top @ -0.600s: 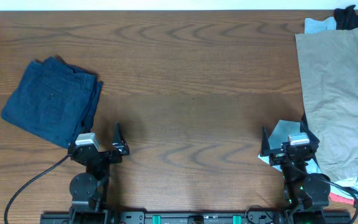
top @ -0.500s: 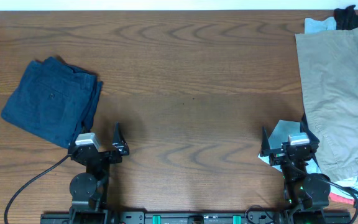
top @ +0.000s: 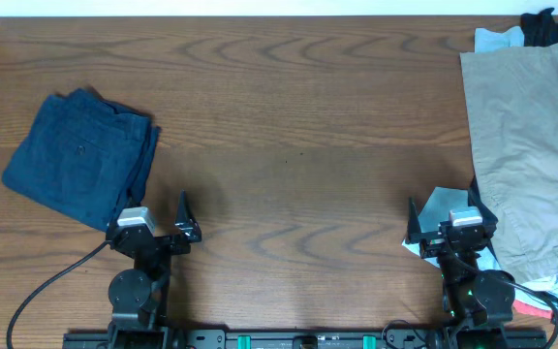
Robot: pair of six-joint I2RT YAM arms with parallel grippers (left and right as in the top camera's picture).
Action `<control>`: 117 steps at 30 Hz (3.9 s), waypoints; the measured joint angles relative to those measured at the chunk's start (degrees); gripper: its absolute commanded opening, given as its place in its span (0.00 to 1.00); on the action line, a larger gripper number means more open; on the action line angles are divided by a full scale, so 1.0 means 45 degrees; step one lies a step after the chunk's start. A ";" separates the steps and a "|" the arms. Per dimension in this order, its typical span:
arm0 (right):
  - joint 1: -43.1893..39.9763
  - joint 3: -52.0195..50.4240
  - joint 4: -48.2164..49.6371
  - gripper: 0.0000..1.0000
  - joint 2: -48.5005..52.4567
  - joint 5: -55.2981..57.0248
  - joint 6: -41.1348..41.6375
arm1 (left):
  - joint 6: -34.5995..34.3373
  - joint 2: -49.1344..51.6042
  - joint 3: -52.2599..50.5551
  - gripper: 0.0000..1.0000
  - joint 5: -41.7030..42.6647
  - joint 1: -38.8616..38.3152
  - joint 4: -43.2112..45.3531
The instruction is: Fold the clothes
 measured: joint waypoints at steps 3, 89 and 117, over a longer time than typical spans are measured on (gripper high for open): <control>0.0000 0.0000 0.0000 0.99 0.0000 0.0000 0.0000 | 0.0000 0.0000 0.0000 0.98 0.0000 0.0000 0.0000; 0.0000 0.0000 0.0010 0.99 0.0000 -0.0005 0.0165 | -0.0005 0.0000 0.0005 0.98 0.0000 0.0000 0.0000; -0.0053 0.8140 -0.6999 0.99 1.0044 0.1001 0.1885 | -0.0005 0.8097 0.8233 0.98 0.2030 0.0000 -0.7509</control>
